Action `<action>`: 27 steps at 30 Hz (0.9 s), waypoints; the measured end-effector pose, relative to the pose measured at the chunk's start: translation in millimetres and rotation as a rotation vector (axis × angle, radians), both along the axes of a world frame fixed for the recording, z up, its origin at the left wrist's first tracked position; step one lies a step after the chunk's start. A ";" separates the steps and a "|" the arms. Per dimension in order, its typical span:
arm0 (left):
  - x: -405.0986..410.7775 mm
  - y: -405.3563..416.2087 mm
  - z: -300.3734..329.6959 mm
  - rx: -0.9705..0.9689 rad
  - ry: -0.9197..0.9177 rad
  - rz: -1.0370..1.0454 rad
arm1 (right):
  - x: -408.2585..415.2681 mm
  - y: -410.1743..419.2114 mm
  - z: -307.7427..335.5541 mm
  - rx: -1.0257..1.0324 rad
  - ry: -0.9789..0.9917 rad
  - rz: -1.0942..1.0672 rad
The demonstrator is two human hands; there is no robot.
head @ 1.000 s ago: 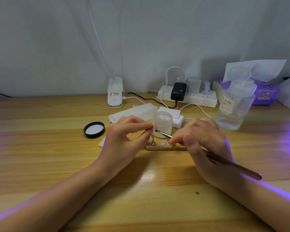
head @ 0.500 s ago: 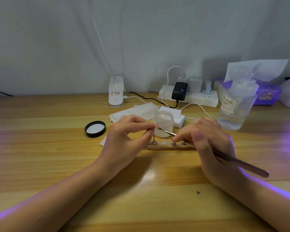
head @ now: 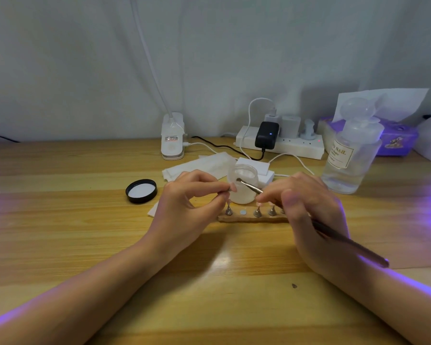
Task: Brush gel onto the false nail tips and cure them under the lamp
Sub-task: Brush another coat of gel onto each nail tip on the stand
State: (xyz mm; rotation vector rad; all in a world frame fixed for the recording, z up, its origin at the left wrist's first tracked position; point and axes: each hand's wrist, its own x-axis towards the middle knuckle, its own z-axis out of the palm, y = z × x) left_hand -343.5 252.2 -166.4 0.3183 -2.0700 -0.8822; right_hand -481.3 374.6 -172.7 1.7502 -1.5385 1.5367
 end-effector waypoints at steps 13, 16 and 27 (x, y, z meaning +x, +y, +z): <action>0.9 -0.6 -0.2 0.015 -0.001 -0.014 | 2.2 0.4 3.1 0.033 0.028 -0.013; 0.0 -0.9 -0.5 0.009 0.005 -0.004 | 3.2 -0.5 3.9 0.090 0.082 -0.019; 0.4 -1.3 -0.7 0.008 0.010 -0.012 | 5.3 1.0 6.7 0.108 0.056 -0.024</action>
